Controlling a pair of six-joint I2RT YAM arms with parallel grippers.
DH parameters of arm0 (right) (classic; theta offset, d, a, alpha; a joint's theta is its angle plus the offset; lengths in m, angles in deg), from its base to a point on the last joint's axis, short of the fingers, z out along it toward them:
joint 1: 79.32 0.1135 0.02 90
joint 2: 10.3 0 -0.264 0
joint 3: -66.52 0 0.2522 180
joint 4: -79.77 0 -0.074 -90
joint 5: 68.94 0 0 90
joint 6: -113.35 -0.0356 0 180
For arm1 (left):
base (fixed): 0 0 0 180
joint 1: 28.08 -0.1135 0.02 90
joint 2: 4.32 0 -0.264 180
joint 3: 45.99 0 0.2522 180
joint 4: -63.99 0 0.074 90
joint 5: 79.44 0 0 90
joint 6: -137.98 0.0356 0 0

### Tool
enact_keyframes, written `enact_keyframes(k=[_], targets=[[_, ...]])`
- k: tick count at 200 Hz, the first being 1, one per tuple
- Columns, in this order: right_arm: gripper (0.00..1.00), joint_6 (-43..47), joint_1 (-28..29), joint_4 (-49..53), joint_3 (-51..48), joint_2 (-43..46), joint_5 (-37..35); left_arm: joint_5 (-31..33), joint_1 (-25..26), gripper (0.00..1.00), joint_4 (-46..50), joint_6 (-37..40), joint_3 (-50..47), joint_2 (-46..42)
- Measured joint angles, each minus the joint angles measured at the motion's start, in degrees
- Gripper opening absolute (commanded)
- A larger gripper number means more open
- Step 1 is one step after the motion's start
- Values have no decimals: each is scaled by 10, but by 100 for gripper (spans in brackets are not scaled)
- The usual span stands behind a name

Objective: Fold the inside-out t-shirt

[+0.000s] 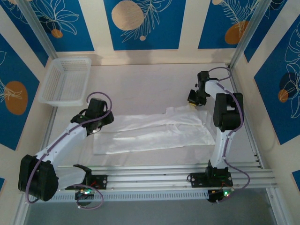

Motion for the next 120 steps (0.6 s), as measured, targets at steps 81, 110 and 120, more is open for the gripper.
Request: enact_keyframes(k=[81,110,120], targets=[[0,-32,-4,-43,-196,346,-2,4,0,51,0,2,0,17],[7,-118,-5,-98,-439,605,-15,4,0,51,-2,3,0,25],[35,-156,-8,-102,-518,696,-16,4,0,51,-4,3,0,29]])
